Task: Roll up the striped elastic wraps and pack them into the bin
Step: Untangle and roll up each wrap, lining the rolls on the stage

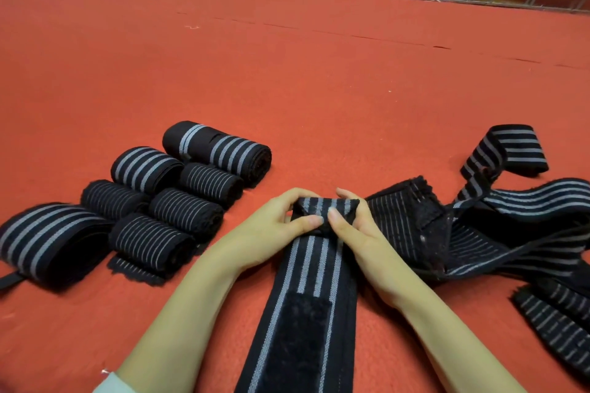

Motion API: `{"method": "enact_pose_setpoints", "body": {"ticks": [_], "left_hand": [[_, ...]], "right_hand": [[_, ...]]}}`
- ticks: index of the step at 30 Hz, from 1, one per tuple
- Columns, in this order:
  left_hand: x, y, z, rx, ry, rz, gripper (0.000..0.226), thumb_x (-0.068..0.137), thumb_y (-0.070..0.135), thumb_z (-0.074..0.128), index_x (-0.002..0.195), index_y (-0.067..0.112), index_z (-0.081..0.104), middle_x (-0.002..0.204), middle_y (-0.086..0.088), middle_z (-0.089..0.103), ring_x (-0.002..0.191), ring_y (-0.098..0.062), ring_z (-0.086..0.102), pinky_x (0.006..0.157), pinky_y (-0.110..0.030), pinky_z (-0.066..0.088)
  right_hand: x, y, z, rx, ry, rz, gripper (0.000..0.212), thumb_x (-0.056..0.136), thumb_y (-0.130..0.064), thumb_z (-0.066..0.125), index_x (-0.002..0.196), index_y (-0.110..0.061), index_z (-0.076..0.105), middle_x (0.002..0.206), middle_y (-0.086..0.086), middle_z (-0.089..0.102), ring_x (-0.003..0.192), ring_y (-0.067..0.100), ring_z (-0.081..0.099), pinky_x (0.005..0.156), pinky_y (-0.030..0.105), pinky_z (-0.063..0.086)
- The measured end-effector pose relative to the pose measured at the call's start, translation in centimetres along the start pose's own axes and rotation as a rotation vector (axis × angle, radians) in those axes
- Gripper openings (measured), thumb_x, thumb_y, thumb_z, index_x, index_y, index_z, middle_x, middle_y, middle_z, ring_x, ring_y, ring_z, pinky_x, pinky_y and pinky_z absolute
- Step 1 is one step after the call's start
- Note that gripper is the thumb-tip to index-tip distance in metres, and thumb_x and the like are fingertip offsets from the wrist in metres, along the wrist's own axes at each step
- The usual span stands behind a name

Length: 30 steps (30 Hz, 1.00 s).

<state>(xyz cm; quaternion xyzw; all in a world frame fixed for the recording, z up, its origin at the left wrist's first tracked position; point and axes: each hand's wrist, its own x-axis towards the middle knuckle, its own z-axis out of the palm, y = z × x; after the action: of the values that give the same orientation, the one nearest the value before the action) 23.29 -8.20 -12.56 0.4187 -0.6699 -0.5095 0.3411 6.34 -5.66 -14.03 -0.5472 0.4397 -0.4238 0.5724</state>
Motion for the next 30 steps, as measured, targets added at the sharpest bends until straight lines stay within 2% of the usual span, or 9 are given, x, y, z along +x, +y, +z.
{"method": "enact_pose_setpoints", "body": {"ticks": [5, 8, 12, 16, 18, 20, 24, 27, 30], "left_hand": [[-0.3, 0.9, -0.5, -0.027, 0.042, 0.102, 0.026, 0.087, 0.007, 0.067, 0.112, 0.013, 0.063, 0.109, 0.000, 0.067, 0.090, -0.016, 0.069, 0.078, -0.026, 0.056], [-0.5, 1.2, -0.5, 0.006, 0.052, 0.154, 0.025, 0.084, 0.002, 0.068, 0.107, 0.012, 0.066, 0.096, 0.010, 0.067, 0.079, 0.001, 0.063, 0.061, -0.008, 0.047], [-0.5, 1.1, -0.6, 0.030, 0.055, 0.158, 0.025, 0.082, -0.001, 0.070, 0.100, 0.016, 0.068, 0.092, 0.012, 0.068, 0.084, 0.003, 0.062, 0.066, -0.009, 0.045], [-0.5, 0.7, -1.0, -0.112, -0.006, 0.104, 0.024, 0.085, 0.018, 0.067, 0.108, 0.025, 0.066, 0.106, 0.004, 0.066, 0.102, -0.012, 0.064, 0.089, -0.028, 0.051], [-0.4, 0.5, -0.9, -0.259, -0.027, -0.013, 0.035, 0.081, 0.042, 0.067, 0.113, 0.029, 0.063, 0.107, 0.000, 0.065, 0.105, -0.018, 0.064, 0.091, -0.036, 0.050], [-0.2, 0.2, -0.8, -0.174, 0.012, -0.045, 0.041, 0.077, 0.055, 0.069, 0.110, 0.030, 0.063, 0.104, 0.001, 0.068, 0.100, -0.016, 0.066, 0.087, -0.032, 0.052], [-0.1, 0.4, -0.5, -0.169, 0.055, -0.055, 0.041, 0.075, 0.040, 0.071, 0.109, 0.021, 0.060, 0.087, 0.005, 0.069, 0.077, -0.006, 0.066, 0.068, -0.020, 0.050], [-0.2, 0.2, -0.3, -0.154, 0.008, -0.035, 0.035, 0.084, 0.033, 0.066, 0.115, 0.023, 0.055, 0.089, 0.008, 0.067, 0.083, -0.005, 0.064, 0.074, -0.022, 0.050], [-0.3, 0.0, 0.0, -0.127, -0.043, -0.030, 0.029, 0.092, 0.024, 0.060, 0.118, 0.022, 0.049, 0.095, 0.005, 0.065, 0.086, -0.004, 0.062, 0.077, -0.022, 0.049]], "right_hand": [[0.3, -0.1, 0.1, 0.039, 0.100, 0.004, 0.059, 0.080, -0.058, 0.065, 0.128, -0.029, 0.047, 0.123, 0.002, 0.063, 0.110, 0.012, 0.063, 0.097, 0.031, 0.050], [0.5, -0.4, 0.4, 0.132, 0.082, 0.060, 0.070, 0.085, -0.067, 0.051, 0.124, -0.009, 0.059, 0.118, 0.014, 0.067, 0.112, 0.028, 0.064, 0.100, 0.044, 0.047], [0.5, -0.5, 0.4, 0.173, 0.145, 0.075, 0.057, 0.084, -0.051, 0.058, 0.111, -0.001, 0.061, 0.110, 0.021, 0.068, 0.104, 0.034, 0.066, 0.094, 0.045, 0.050], [0.4, -0.5, 0.4, 0.242, 0.152, 0.052, 0.016, 0.093, -0.025, 0.056, 0.103, -0.013, 0.058, 0.101, 0.012, 0.063, 0.091, 0.023, 0.061, 0.080, 0.035, 0.049], [0.2, -0.7, 0.4, 0.254, 0.129, 0.033, 0.017, 0.092, -0.015, 0.055, 0.109, -0.015, 0.057, 0.097, 0.009, 0.064, 0.086, 0.020, 0.063, 0.076, 0.033, 0.052], [0.2, -0.7, 0.3, 0.224, 0.103, 0.019, 0.030, 0.090, -0.009, 0.058, 0.118, -0.016, 0.053, 0.097, 0.007, 0.067, 0.084, 0.019, 0.066, 0.076, 0.031, 0.055], [0.0, -0.6, 0.4, 0.137, 0.108, 0.003, 0.051, 0.084, -0.020, 0.064, 0.131, -0.028, 0.045, 0.122, 0.006, 0.062, 0.107, 0.019, 0.065, 0.091, 0.032, 0.054], [-0.1, -0.4, 0.8, 0.063, 0.094, -0.001, 0.046, 0.094, -0.033, 0.049, 0.137, -0.037, 0.034, 0.123, -0.001, 0.061, 0.103, 0.007, 0.066, 0.090, 0.024, 0.053], [-0.2, -0.3, 1.0, -0.001, 0.067, 0.003, 0.061, 0.086, -0.052, 0.042, 0.142, -0.045, 0.019, 0.129, -0.006, 0.054, 0.110, 0.005, 0.061, 0.097, 0.025, 0.048]]}}
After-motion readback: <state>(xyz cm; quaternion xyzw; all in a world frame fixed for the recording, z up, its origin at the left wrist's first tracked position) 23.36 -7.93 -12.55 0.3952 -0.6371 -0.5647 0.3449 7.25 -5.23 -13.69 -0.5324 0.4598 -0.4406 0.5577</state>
